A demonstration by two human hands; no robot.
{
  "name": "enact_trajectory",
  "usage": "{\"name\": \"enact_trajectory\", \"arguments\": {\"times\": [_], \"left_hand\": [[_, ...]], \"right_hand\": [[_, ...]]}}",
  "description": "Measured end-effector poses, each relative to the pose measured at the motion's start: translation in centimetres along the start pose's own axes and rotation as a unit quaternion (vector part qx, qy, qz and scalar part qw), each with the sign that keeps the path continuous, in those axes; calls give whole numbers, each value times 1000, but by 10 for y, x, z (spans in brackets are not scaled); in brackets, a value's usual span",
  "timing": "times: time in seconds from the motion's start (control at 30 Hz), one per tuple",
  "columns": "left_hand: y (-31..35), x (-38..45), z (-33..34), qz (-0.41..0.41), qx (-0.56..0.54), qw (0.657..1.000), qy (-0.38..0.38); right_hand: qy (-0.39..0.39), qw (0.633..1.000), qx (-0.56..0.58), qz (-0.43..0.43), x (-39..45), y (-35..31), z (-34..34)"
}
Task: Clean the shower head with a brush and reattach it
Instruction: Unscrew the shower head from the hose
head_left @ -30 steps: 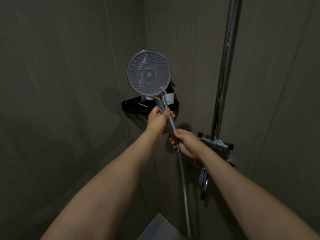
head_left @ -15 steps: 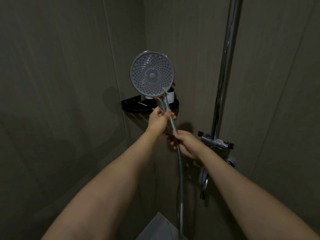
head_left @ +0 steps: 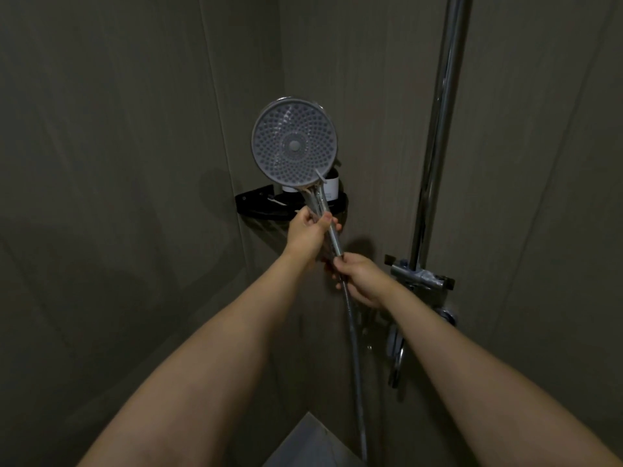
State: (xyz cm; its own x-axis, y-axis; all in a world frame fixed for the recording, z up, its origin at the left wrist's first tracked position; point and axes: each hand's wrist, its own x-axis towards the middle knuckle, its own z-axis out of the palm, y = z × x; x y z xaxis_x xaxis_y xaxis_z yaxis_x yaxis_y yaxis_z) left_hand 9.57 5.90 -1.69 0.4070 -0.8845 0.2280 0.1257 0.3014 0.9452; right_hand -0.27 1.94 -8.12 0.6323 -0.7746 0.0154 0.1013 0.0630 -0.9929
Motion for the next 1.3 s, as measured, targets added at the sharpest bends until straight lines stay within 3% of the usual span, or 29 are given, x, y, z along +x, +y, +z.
{"name": "enact_trajectory", "arguments": {"times": [0.27,0.47,0.57,0.73,0.8,0.87,0.93,1.03,1.23,1.3], "left_hand": [[-4,0,5,-4,-36,999,5],[-2,-1,5,-3,3,1000,-3],[-5,-1,4,-10,-10,1000,-2],[-4,-3,6,-17,-26,1000,5],[-4,-3,5,-16,-18,1000,-3],[-4,-3,4,-9,-7,1000,-6],[-5,-3,4,-4,-2,1000,-2],[-5,-3,5,1,-22,1000,4],[-1,-4,7,1,-39,999,10],[1,-4,6,-7,-35,999,11]], "right_hand": [[65,977,-189,-78,-2,3,-2],[0,1000,29,-6,-6,1,-3],[6,1000,-5,-17,-9,-1,-4],[59,981,-178,-57,-10,0,-1],[48,986,-154,-47,-8,2,-2],[18,999,-32,-17,-10,0,-2],[-3,1000,21,-5,-13,-2,-4],[2,1000,-17,-26,-12,-1,-5],[53,976,-199,-72,-9,-3,1],[36,983,-168,-61,-10,-4,2]]}}
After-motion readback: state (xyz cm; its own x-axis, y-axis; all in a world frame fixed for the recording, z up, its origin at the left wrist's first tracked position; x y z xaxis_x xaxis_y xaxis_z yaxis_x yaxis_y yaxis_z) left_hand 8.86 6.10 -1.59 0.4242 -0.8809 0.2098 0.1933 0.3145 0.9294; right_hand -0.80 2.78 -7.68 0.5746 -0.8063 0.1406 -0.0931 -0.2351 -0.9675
